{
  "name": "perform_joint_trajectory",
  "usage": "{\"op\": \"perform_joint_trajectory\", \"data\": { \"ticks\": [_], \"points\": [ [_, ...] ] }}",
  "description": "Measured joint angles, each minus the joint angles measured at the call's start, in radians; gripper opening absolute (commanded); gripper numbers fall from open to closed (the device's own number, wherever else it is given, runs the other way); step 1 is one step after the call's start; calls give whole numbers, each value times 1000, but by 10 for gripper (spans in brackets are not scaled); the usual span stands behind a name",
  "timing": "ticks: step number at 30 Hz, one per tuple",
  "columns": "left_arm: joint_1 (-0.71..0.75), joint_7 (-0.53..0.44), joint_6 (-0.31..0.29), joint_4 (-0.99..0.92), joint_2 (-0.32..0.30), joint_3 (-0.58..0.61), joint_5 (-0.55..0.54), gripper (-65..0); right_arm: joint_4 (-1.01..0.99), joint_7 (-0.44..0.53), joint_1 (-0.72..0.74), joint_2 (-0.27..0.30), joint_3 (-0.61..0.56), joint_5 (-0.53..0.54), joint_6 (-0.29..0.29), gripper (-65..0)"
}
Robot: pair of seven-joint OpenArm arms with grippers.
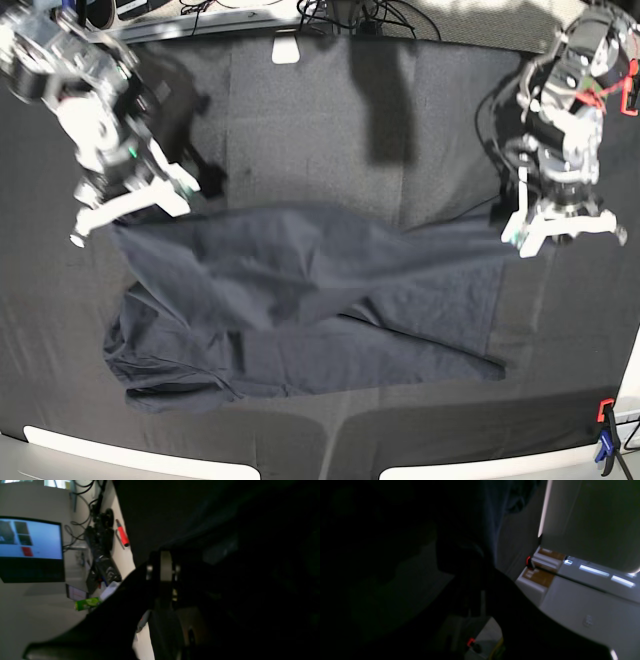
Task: Layout the t-shirt on the table in an organized manner, then fold the t-shirt properly
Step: 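Pull the shirt with both grippers to straighten it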
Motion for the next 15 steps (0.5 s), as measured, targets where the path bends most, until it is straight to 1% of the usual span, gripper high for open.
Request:
{"op": "perform_joint_trajectory", "data": {
  "ticks": [2, 5, 7, 8, 10, 12, 15],
  "points": [
    [2, -1, 4, 8, 0, 0, 0, -650, 56, 0, -66, 30, 0, 3, -4, -650],
    [8, -2, 6, 12, 0, 0, 0, -650, 134, -1, -147, 51, -2, 3, -2, -650],
    [8, -5, 6, 12, 0, 0, 0, -650, 169, -1, -161, 48, -2, -33, -6, -650],
    [8, -12, 6, 12, 0, 0, 1, -650, 172, 2, -157, 45, -1, -67, -31, -650],
    [8, -11, 6, 12, 0, 0, -1, -650, 171, 0, -133, 26, 24, -82, -52, -650],
    [8, -12, 6, 12, 0, 0, 0, -650, 171, 13, -114, -13, 81, -56, -60, -650],
    [8, -18, 7, 12, 0, 0, 0, -650, 170, 72, -99, -89, 209, 82, -60, -650]
  ]
}}
